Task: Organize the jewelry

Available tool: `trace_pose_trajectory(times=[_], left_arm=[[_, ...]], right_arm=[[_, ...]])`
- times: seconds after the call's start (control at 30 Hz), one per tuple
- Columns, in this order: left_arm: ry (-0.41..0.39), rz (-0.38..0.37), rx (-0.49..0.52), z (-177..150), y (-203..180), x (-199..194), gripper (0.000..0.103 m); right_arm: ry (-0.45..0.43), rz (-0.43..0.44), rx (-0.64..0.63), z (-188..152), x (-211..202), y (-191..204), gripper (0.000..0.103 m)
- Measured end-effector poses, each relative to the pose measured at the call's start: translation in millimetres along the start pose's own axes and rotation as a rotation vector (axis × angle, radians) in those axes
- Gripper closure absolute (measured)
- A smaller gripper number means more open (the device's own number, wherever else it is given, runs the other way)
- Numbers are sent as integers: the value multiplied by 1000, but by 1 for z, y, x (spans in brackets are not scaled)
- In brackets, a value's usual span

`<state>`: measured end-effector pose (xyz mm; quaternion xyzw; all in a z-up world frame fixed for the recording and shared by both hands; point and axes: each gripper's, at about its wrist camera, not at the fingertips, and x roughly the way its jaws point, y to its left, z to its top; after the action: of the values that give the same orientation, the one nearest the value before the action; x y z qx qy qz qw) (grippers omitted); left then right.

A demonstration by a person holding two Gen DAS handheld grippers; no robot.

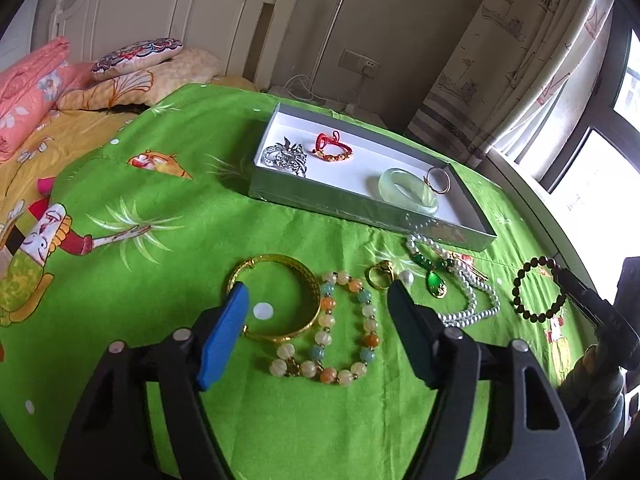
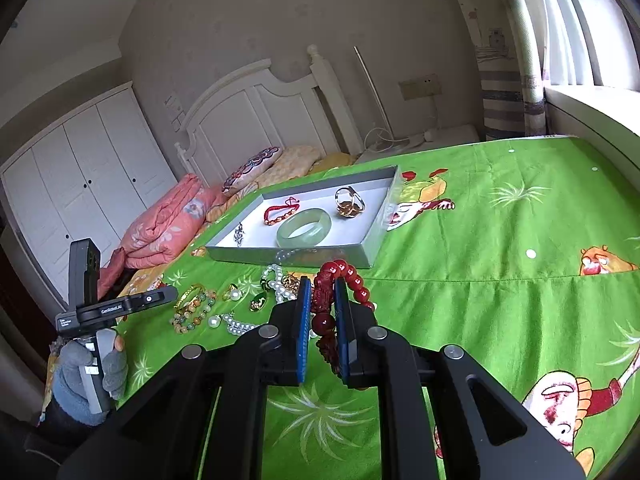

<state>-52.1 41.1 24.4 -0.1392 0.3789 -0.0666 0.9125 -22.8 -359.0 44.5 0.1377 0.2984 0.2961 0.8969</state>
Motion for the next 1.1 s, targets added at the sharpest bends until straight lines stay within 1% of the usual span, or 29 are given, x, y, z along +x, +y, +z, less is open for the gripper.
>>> trace_pose_trajectory(times=[0.03, 0.07, 0.13, 0.17, 0.2, 0.27, 0.33, 0.4, 0.43, 0.53, 0.6, 0.7, 0.77, 0.83, 0.93, 1.03, 1.1], left_arm=[[16, -9, 1, 4, 0, 4, 49], [32, -12, 4, 8, 0, 7, 55], [53, 13, 21, 13, -3, 15, 56], [66, 43, 30, 16, -5, 20, 57], [88, 73, 32, 18, -6, 26, 59], [137, 108, 9, 21, -2, 40, 66], [131, 126, 0, 23, -1, 42, 68], [143, 142, 6, 26, -1, 43, 68], [146, 166, 23, 28, -3, 44, 68], [131, 253, 113, 33, -3, 53, 67], [126, 283, 149, 38, 0, 58, 67], [130, 269, 121, 49, 14, 61, 67], [127, 231, 98, 55, 23, 59, 67], [125, 222, 99, 56, 26, 56, 67], [117, 213, 127, 49, 21, 46, 55], [124, 226, 182, 37, 10, 42, 54], [136, 249, 223, 29, 4, 46, 54]], right_arm=[[-1, 5, 12, 0, 0, -2, 91], [-3, 7, 23, -1, -1, -4, 91], [-6, 10, 35, -1, -1, -7, 91], [-6, 9, 35, -1, -1, -7, 91], [-6, 8, 33, -1, -2, -6, 91], [-4, 4, 30, -1, -1, -5, 91], [-3, 5, 33, -1, -1, -6, 91], [-2, 6, 38, -1, -1, -7, 91], [-1, 6, 39, -1, -1, -7, 91], [0, 5, 38, 0, -1, -7, 90], [-1, 6, 40, 0, -1, -8, 90], [4, 5, 41, 0, 0, -8, 90], [7, 5, 40, 0, 1, -8, 90], [8, 6, 42, 0, 1, -8, 90], [9, 7, 45, 1, 2, -9, 90], [11, 5, 40, 0, 2, -8, 90], [12, 4, 39, 0, 2, -8, 90]])
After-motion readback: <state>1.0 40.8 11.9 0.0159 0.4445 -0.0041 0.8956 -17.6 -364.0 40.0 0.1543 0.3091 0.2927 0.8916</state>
